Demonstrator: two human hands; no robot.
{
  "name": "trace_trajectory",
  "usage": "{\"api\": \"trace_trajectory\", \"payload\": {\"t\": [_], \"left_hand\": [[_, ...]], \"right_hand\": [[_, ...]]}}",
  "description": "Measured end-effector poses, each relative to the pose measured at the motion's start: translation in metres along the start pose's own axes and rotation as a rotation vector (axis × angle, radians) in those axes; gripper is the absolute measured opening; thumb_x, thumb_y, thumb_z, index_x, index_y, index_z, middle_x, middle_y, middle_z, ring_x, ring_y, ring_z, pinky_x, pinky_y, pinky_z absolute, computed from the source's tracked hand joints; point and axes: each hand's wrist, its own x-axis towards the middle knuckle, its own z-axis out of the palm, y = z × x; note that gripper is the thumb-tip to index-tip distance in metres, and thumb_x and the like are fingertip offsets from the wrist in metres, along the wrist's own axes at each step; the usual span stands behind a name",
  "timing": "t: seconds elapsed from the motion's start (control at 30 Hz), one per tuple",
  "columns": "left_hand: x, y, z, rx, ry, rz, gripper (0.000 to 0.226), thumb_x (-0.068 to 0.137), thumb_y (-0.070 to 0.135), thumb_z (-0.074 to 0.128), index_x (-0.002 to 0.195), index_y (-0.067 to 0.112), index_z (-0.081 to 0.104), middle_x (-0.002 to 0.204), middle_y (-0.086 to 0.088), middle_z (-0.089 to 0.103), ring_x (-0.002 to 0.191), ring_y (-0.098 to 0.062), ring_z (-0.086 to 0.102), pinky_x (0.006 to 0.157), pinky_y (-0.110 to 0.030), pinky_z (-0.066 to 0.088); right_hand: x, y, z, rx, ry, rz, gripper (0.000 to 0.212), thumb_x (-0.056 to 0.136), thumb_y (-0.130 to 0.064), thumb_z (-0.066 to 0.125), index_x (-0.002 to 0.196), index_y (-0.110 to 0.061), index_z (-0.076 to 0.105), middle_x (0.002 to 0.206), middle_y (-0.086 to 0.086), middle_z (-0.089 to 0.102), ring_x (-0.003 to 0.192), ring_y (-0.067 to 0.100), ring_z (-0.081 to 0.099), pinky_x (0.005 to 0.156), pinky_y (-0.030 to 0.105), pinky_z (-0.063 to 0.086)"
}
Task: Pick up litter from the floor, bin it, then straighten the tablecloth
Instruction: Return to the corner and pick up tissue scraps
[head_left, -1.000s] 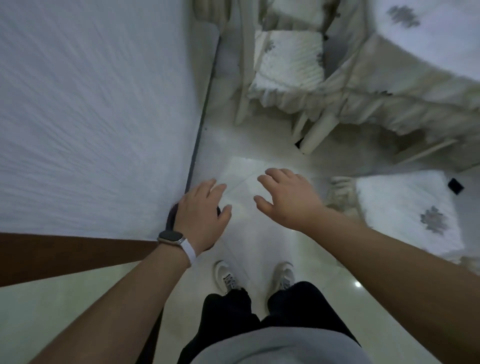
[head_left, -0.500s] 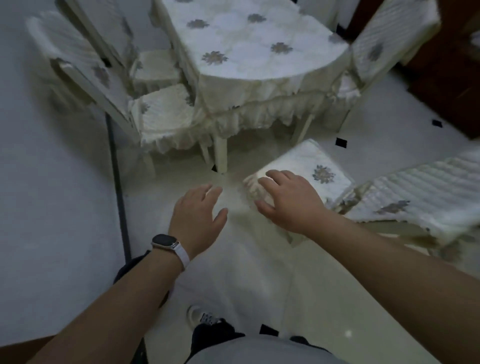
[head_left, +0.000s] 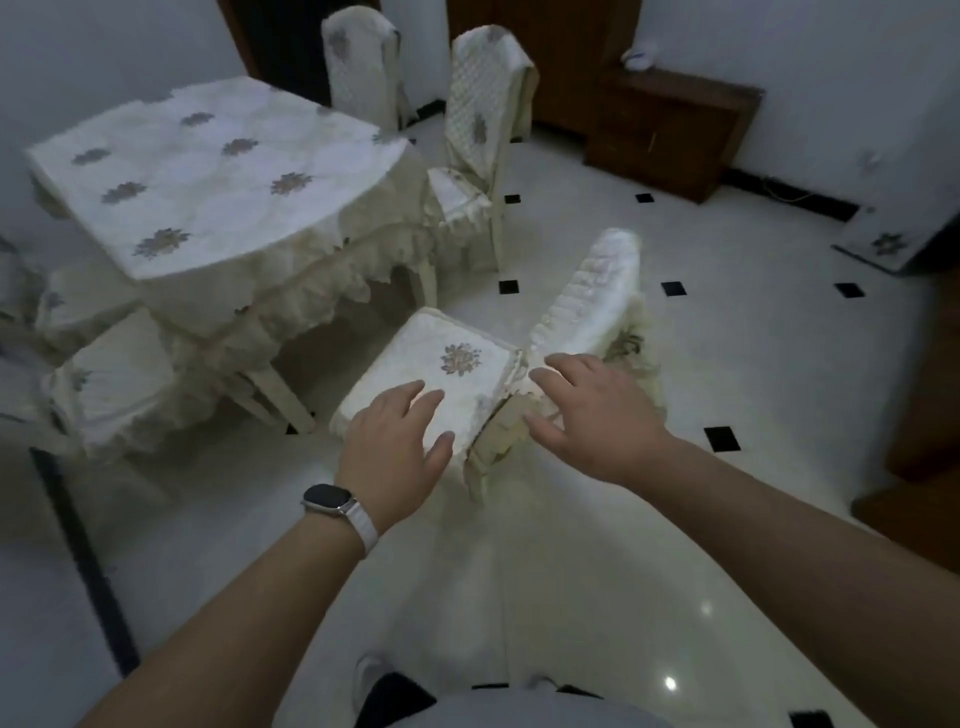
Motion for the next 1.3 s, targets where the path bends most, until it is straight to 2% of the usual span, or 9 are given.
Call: {"api": "trace_trajectory", "payload": {"t": [0.2,0.33,0.47,0.67,0.77,0.87,1.07,1.3], "left_hand": [[0.048,0.078,0.022,0.0,-0.064,0.165,0.046,0.086,0.035,0.066,0.127,0.015,0.06,0.134,-0.011,0.056,0.123,-0.031,0.052,0.098,-0.048,0.045],[0.086,0.117,0.041,-0.005,-0.087,0.262,0.046,0.087,0.039,0.061,0.129,0.019,0.059,0.136,-0.007,0.054,0.126,-0.028,0.049,0.101,-0.048,0.042],[0.132,0.15,0.062,-0.036,-0.108,0.331,0.044,0.087,0.041,0.06,0.126,0.02,0.06,0.133,-0.007,0.056,0.123,-0.028,0.051,0.097,-0.05,0.045],[0.226,0.187,0.11,-0.078,-0.137,0.431,0.044,0.087,0.037,0.064,0.126,0.019,0.058,0.135,-0.007,0.055,0.124,-0.029,0.049,0.101,-0.047,0.04],[0.282,0.204,0.133,-0.138,-0.177,0.412,0.047,0.087,0.037,0.062,0.13,0.019,0.056,0.137,-0.007,0.053,0.125,-0.028,0.048,0.104,-0.046,0.039],[0.334,0.218,0.148,-0.177,-0.147,0.414,0.046,0.086,0.036,0.064,0.128,0.018,0.059,0.134,-0.006,0.056,0.123,-0.026,0.051,0.1,-0.043,0.041],[0.426,0.25,0.168,-0.147,-0.162,0.484,0.047,0.088,0.04,0.06,0.13,0.02,0.056,0.136,-0.005,0.055,0.125,-0.025,0.05,0.101,-0.045,0.042],[0.498,0.296,0.195,-0.153,-0.163,0.523,0.046,0.086,0.033,0.067,0.127,0.014,0.06,0.133,-0.011,0.056,0.123,-0.031,0.051,0.099,-0.05,0.044]], "right_hand": [[-0.051,0.083,-0.021,-0.015,-0.003,0.137,0.056,0.09,-0.056,0.035,0.13,-0.02,0.052,0.137,0.004,0.051,0.125,0.024,0.046,0.102,0.039,0.038],[-0.069,0.129,-0.025,-0.015,0.022,0.236,0.048,0.09,-0.05,0.048,0.124,-0.018,0.06,0.133,0.005,0.056,0.121,0.026,0.05,0.099,0.039,0.039],[-0.066,0.172,-0.026,-0.004,0.041,0.33,0.047,0.09,-0.046,0.055,0.125,-0.016,0.06,0.131,0.008,0.057,0.12,0.029,0.051,0.098,0.04,0.038],[-0.028,0.252,-0.024,-0.024,0.02,0.437,0.049,0.089,-0.045,0.057,0.127,-0.014,0.059,0.132,0.01,0.056,0.12,0.03,0.051,0.098,0.041,0.039],[0.001,0.293,-0.026,-0.03,-0.015,0.479,0.05,0.089,-0.047,0.054,0.128,-0.015,0.058,0.133,0.008,0.055,0.121,0.029,0.05,0.099,0.04,0.038],[0.035,0.333,-0.032,-0.058,-0.026,0.491,0.05,0.089,-0.048,0.053,0.126,-0.015,0.059,0.132,0.008,0.056,0.121,0.028,0.051,0.099,0.041,0.04],[0.083,0.401,-0.05,-0.048,0.04,0.566,0.051,0.09,-0.049,0.047,0.129,-0.017,0.055,0.133,0.005,0.054,0.122,0.026,0.048,0.1,0.04,0.037],[0.117,0.484,-0.052,-0.026,0.043,0.57,0.051,0.093,-0.048,0.047,0.134,-0.019,0.051,0.139,0.004,0.049,0.128,0.023,0.042,0.105,0.038,0.031]]}}
